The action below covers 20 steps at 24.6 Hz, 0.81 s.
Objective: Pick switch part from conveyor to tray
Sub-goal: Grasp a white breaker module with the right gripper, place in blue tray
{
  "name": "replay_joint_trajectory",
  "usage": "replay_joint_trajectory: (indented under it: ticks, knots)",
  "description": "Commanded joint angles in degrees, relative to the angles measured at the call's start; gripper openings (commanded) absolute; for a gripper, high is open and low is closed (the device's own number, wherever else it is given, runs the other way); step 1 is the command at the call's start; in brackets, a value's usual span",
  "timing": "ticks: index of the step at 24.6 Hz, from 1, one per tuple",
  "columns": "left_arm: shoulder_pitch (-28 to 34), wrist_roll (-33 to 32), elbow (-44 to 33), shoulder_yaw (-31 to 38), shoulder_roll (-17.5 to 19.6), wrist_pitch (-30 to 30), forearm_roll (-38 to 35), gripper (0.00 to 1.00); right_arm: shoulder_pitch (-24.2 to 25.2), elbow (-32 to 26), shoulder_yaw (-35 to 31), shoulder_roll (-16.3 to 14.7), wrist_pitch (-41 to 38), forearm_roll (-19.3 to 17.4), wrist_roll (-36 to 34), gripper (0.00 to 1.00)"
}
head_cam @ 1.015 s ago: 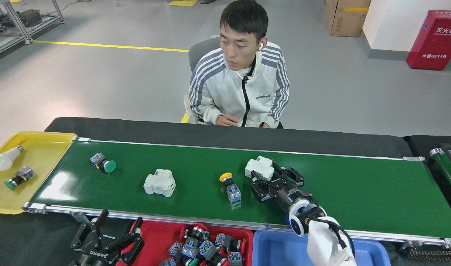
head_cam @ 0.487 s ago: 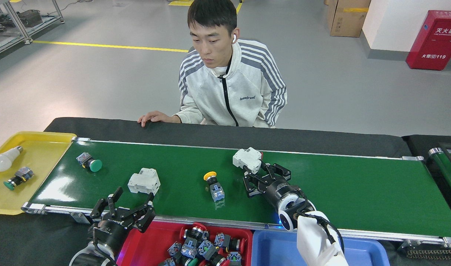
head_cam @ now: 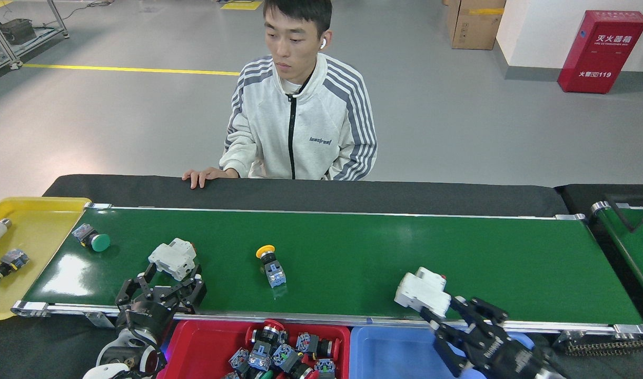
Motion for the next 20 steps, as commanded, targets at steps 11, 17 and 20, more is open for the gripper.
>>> replay_joint_trajectory:
  ticks: [11,17,20]
  knots:
    - [-3.2,2.7,4.0,0.1,0.2,5.2,0.5,0.13,0.8,-2.9,-9.4,3.3,-1.0,-4.5,1.1,1.00]
    - [-2.0,3.3,1.5,-0.3,0.2,4.0,0.3,0.10,0.1,-4.9,-10.9,9.3,1.8,-2.1,1.7,0.97]
    - [0.8,3.2,-6.2,-0.3,-0.4,-1.1,0.4,0.09,-0.5,-5.5,-10.1,12.3,19.6,4.4,1.0,0.97]
